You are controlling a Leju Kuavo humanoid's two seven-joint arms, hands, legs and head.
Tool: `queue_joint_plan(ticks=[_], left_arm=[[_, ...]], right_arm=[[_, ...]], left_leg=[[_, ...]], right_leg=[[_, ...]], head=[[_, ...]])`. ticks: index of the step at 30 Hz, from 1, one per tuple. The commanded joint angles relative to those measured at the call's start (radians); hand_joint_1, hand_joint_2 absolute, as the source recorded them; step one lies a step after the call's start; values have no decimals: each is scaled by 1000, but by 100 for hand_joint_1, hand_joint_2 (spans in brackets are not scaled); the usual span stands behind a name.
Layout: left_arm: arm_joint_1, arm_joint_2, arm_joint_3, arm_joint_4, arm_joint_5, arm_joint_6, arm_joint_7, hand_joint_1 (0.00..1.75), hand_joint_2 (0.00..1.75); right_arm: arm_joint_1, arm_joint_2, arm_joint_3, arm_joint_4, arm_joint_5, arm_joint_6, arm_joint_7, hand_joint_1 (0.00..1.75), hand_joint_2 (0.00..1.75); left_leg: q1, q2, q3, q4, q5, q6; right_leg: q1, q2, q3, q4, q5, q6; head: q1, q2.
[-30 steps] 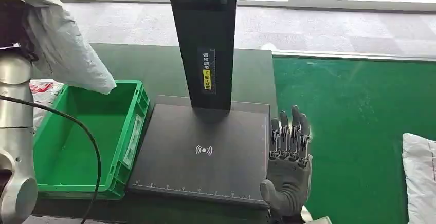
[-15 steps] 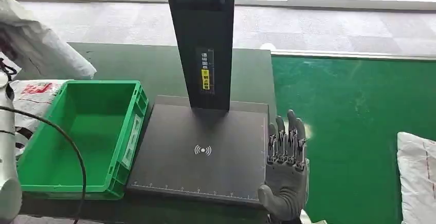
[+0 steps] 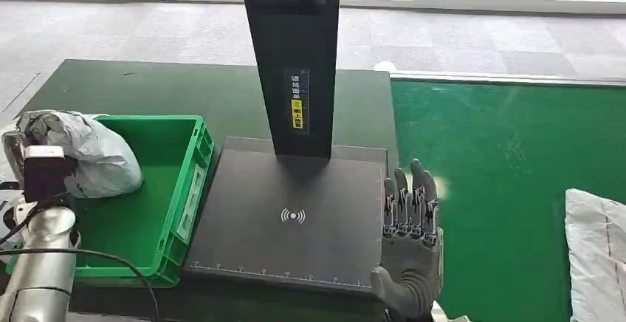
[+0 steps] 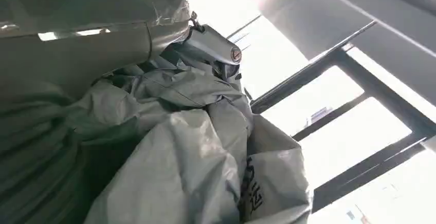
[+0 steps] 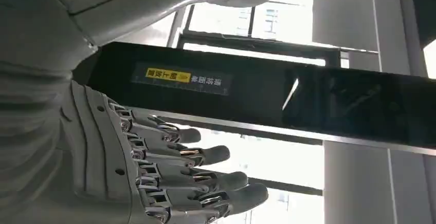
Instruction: Moved the parcel from conveyor to table for the left to box.
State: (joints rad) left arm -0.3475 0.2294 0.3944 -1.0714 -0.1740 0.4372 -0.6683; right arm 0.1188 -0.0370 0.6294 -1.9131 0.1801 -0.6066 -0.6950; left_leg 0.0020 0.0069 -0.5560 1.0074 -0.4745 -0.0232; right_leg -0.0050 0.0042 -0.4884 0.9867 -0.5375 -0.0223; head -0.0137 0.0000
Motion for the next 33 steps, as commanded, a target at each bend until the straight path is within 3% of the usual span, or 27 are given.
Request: queue_joint_plan(ticks=[1,7,8,9,10,16,20,25,28,33], left_arm=[[120,-159,95,-119,2,0,5,175,175],[164,-186,71,-177,-37,-42,65,175,175],[178,-204,57,-201,-81,-13,59,38,175],[194,-229,45,-239,-118,8,87,0,175],[198,-239,33,-246,-127,0,109,0,0],[218,-293,-67,-308,-120,-86,160,0,0],[215,-380,-134,-390,-117,-46,139,0,0],[215,-380,-134,-390,-117,-46,139,0,0],[239,-442,-248,-414,-144,103,153,0,0],[246,-442,-263,-418,-144,115,153,0,0]], right_arm=[[-33,1,-32,59,-7,9,-3,0,175],[-42,9,-43,76,-9,26,-3,0,175],[-44,12,-45,79,-8,27,-3,0,175],[-43,14,-47,80,-5,27,-3,0,175],[-42,17,-50,81,0,24,-3,0,175],[-49,22,-54,82,8,20,-3,0,175],[-30,37,-58,91,34,5,-3,0,175],[-30,37,-58,91,34,5,-3,0,175],[22,52,-109,84,47,-9,-3,0,175],[26,51,-113,79,50,-12,-3,0,175]], left_leg=[[0,-1,1,-2,1,0],[-1,-1,2,-3,2,0],[-1,-1,2,-2,1,0],[-1,-1,2,-3,2,0],[-1,-2,2,-2,1,1],[-1,-4,2,-1,2,0],[-1,-7,0,-2,3,1],[-1,-5,1,-1,2,0],[-1,-8,1,0,2,0],[-1,-9,0,-1,3,1]], right_leg=[[0,-1,2,-2,1,1],[1,-1,2,-3,2,2],[1,-2,2,-2,2,2],[1,-2,3,-4,3,2],[1,-2,3,-2,1,2],[0,-5,3,-1,1,2],[1,-7,2,-3,2,3],[1,-5,2,-2,2,3],[1,-7,3,-2,2,3],[1,-8,3,-3,2,3]], head=[[0,0],[0,0],[0,0],[0,0],[0,0],[0,0],[0,0],[0,0],[0,0],[0,0]])
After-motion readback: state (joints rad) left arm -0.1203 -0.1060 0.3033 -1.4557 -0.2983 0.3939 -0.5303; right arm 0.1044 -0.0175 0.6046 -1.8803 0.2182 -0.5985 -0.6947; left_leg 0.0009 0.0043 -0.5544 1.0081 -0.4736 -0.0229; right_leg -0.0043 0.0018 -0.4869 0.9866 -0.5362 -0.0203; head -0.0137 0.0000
